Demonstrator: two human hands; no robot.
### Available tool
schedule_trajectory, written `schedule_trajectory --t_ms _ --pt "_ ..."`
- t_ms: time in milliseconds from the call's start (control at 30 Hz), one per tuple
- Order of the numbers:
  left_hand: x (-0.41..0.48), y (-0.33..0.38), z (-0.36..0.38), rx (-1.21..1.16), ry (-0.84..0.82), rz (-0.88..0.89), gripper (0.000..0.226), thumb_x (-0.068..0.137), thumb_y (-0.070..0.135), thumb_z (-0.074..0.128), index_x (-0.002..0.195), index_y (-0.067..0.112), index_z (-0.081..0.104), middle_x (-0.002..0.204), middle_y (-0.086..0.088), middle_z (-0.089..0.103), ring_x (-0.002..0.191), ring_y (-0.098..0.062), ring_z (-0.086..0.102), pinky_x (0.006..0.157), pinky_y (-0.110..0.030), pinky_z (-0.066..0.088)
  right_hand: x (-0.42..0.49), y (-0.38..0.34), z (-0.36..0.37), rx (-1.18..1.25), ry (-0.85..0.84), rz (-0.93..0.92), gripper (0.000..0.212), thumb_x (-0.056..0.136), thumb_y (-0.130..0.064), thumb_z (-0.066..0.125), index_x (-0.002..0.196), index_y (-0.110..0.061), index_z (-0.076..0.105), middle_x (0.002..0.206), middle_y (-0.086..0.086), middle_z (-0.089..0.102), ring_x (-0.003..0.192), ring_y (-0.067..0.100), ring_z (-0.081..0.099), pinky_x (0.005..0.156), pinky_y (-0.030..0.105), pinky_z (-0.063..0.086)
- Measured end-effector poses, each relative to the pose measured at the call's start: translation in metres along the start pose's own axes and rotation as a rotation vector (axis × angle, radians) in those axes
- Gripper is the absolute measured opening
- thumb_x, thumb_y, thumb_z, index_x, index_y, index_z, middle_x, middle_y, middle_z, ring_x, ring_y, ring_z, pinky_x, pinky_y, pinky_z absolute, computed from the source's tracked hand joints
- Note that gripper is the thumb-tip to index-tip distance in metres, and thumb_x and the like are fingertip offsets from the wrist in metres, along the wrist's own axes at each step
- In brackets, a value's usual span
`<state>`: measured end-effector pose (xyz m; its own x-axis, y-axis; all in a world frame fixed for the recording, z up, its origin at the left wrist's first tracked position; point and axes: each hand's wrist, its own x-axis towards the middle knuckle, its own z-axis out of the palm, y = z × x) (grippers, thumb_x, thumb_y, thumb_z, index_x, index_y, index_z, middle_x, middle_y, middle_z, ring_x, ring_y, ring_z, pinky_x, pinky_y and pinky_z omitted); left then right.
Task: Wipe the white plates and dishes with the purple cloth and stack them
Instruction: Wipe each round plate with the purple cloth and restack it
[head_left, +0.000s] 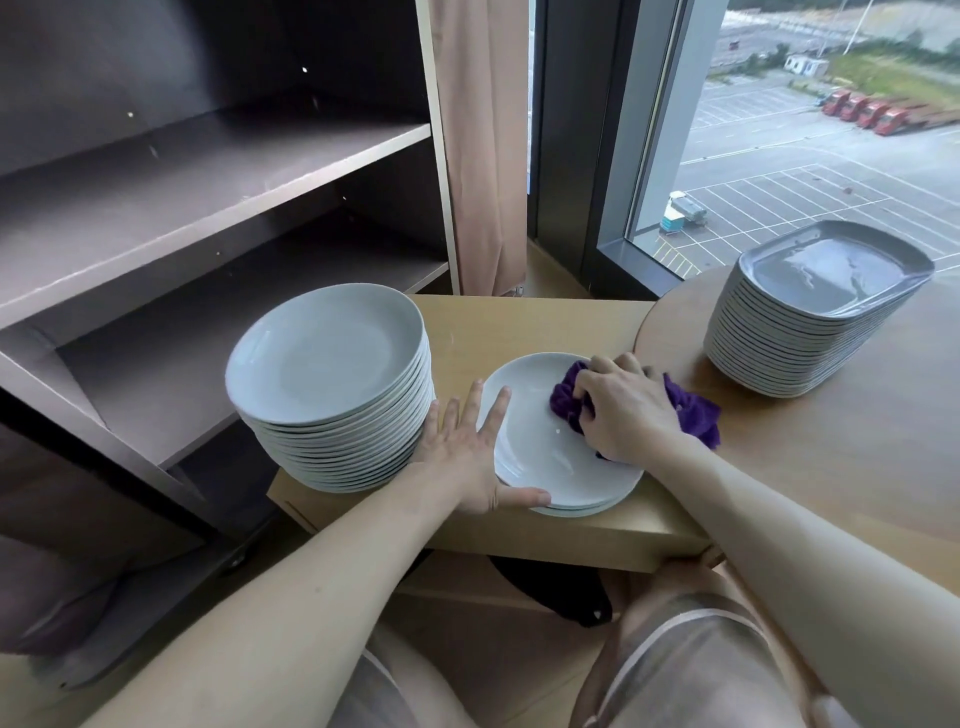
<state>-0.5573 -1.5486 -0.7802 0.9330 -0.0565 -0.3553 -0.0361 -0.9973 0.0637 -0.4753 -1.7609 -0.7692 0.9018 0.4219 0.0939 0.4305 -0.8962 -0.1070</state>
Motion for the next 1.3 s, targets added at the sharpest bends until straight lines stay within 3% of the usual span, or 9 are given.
schedule_trajectory --t_ms 133,367,533,833,1067,1300 --pt "0.000 -0.001 0.002 -0.011 0.032 0.020 0.136 0.062 0.102 0.045 0.148 0.039 -0.041 0.164 -0.004 -0.037 0.157 -0.031 -0.014 0.123 -0.052 -0.017 0.012 -0.015 0.021 -0.031 0.125 0.016 0.021 0.098 -0.029 0.052 0.114 -0.020 0.063 0.121 0.003 0.053 0.116 0.031 0.046 0.100 0.050 0.035" --pt "0.003 -0.005 0.008 -0.038 0.076 0.048 0.135 0.058 0.104 0.040 0.140 0.044 -0.048 0.163 -0.005 -0.037 0.158 -0.029 -0.013 0.122 -0.054 -0.018 0.020 -0.041 0.036 0.298 0.185 0.120 0.025 0.098 -0.036 0.061 0.120 -0.025 0.065 0.132 -0.001 0.052 0.125 0.027 0.043 0.105 0.046 0.026" --pt "0.005 -0.006 0.011 -0.078 0.103 0.039 0.140 0.047 0.106 0.031 0.141 0.040 -0.049 0.165 -0.002 -0.035 0.158 -0.027 -0.011 0.122 -0.053 -0.019 0.011 -0.061 0.034 0.419 0.103 -0.018 0.025 0.092 -0.040 0.070 0.113 -0.027 0.068 0.120 -0.009 0.057 0.117 0.020 0.045 0.103 0.042 0.031" --pt "0.002 -0.003 0.009 -0.106 0.072 0.015 0.152 0.046 0.106 0.040 0.150 0.029 -0.040 0.166 0.000 -0.030 0.158 -0.021 -0.011 0.122 -0.051 -0.020 -0.029 -0.050 0.010 0.517 -0.127 -0.138 0.019 0.085 -0.039 0.078 0.101 -0.032 0.073 0.108 -0.015 0.060 0.104 0.009 0.043 0.098 0.038 0.036" --pt "0.003 0.000 0.003 -0.058 0.034 -0.014 0.153 0.052 0.106 0.040 0.155 0.020 -0.033 0.166 -0.001 -0.031 0.158 -0.020 -0.010 0.123 -0.051 -0.018 -0.039 -0.034 -0.005 0.383 -0.192 -0.142 0.013 0.086 -0.039 0.073 0.099 -0.035 0.070 0.104 -0.019 0.053 0.103 0.008 0.042 0.090 0.033 0.030" --pt "0.003 0.001 0.003 -0.036 0.014 -0.020 0.149 0.047 0.107 0.032 0.157 0.026 -0.028 0.165 -0.003 -0.033 0.158 -0.026 -0.011 0.121 -0.051 -0.021 -0.035 -0.020 -0.020 -0.100 -0.272 0.073 0.041 0.083 -0.041 0.069 0.116 -0.027 0.050 0.120 0.001 0.046 0.120 0.030 0.046 0.101 0.056 0.033"
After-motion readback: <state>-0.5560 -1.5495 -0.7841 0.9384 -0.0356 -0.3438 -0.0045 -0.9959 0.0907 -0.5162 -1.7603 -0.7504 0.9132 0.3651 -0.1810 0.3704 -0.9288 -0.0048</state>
